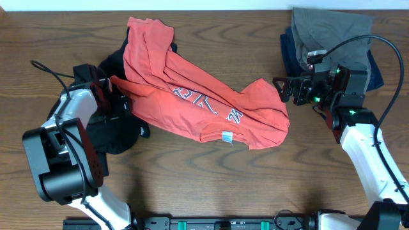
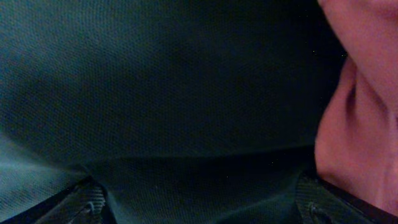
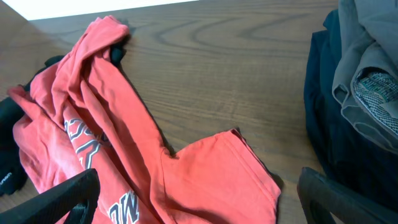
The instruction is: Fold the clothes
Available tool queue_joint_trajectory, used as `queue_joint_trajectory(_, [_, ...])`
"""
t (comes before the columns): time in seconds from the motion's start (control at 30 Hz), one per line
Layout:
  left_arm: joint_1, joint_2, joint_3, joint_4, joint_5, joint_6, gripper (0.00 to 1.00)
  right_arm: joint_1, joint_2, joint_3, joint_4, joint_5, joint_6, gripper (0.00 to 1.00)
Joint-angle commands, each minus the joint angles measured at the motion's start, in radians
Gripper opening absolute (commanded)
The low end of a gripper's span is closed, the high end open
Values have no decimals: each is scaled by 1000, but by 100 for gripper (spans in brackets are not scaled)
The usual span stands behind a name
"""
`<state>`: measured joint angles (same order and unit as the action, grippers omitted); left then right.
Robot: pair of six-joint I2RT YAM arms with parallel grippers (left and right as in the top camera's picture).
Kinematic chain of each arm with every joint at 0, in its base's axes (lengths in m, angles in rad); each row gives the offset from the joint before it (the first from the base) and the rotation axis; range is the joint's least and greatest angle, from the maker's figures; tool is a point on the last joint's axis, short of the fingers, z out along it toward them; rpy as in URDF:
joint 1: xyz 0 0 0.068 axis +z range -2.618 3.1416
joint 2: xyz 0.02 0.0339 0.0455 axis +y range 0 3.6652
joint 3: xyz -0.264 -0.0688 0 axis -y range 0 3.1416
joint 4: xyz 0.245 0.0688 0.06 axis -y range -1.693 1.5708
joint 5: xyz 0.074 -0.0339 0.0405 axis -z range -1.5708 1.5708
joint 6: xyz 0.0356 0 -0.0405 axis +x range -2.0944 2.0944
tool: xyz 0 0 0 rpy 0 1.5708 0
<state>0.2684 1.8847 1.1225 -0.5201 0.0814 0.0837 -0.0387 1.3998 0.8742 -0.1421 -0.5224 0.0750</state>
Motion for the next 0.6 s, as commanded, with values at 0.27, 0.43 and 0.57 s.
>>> queue_joint_trajectory(0.27, [188,134,-6,46,-56,-64,98,6,13,18,-5,4,-25,99])
queue_joint_trajectory(0.43, [269,134,-6,93,-56,-103,98,6,13,18,-5,4,-25,99])
queue_joint_trajectory(0.57, [309,131,-3,103,-45,-130,98,6,21,18,-11,8,-25,99])
